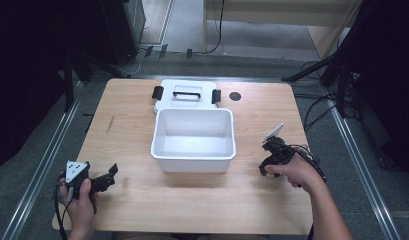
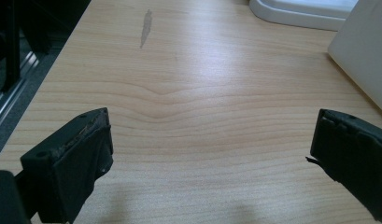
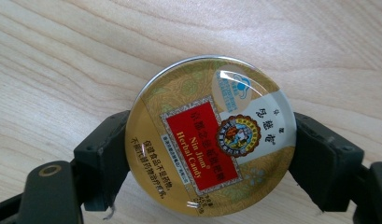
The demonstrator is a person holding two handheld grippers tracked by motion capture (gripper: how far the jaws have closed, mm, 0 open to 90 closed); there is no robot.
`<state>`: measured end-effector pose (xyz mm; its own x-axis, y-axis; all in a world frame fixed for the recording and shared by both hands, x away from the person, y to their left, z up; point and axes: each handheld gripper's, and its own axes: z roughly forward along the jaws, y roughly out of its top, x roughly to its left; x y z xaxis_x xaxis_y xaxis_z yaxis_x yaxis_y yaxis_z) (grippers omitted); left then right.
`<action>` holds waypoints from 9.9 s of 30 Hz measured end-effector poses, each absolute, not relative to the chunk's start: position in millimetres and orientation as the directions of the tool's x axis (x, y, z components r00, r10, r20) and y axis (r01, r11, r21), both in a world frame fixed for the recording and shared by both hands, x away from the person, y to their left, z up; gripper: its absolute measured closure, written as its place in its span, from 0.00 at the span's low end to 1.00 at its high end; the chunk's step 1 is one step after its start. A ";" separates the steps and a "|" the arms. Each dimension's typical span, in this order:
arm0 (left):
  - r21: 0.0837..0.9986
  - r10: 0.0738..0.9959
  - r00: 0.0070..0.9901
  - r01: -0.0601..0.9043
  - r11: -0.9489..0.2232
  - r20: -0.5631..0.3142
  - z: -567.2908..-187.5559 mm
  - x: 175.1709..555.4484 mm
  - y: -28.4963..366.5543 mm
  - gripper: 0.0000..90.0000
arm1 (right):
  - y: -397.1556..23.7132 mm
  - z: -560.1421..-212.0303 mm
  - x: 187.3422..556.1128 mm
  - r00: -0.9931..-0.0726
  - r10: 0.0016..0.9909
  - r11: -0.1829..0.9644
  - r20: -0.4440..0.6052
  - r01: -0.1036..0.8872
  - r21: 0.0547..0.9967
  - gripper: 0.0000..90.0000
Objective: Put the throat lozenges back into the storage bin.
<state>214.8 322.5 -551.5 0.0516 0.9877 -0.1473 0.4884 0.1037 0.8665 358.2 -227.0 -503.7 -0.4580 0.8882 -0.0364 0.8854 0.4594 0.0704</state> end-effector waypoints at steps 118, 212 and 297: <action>0.860 0.983 0.040 0.493 0.135 -0.177 -551.8 215.9 325.3 0.00 | -71.5 -359.0 398.3 -0.781 0.610 0.788 -0.133 0.583 0.197 0.23; 0.857 0.982 0.044 0.497 0.138 -0.184 -552.0 216.6 325.8 0.00 | -38.6 -445.9 396.5 -0.929 0.317 0.947 -0.190 0.320 0.015 0.22; 0.857 0.984 0.045 0.500 0.128 -0.173 -551.8 216.6 324.8 0.00 | -154.7 -366.6 372.0 -0.730 0.663 0.737 -0.168 0.596 0.318 0.03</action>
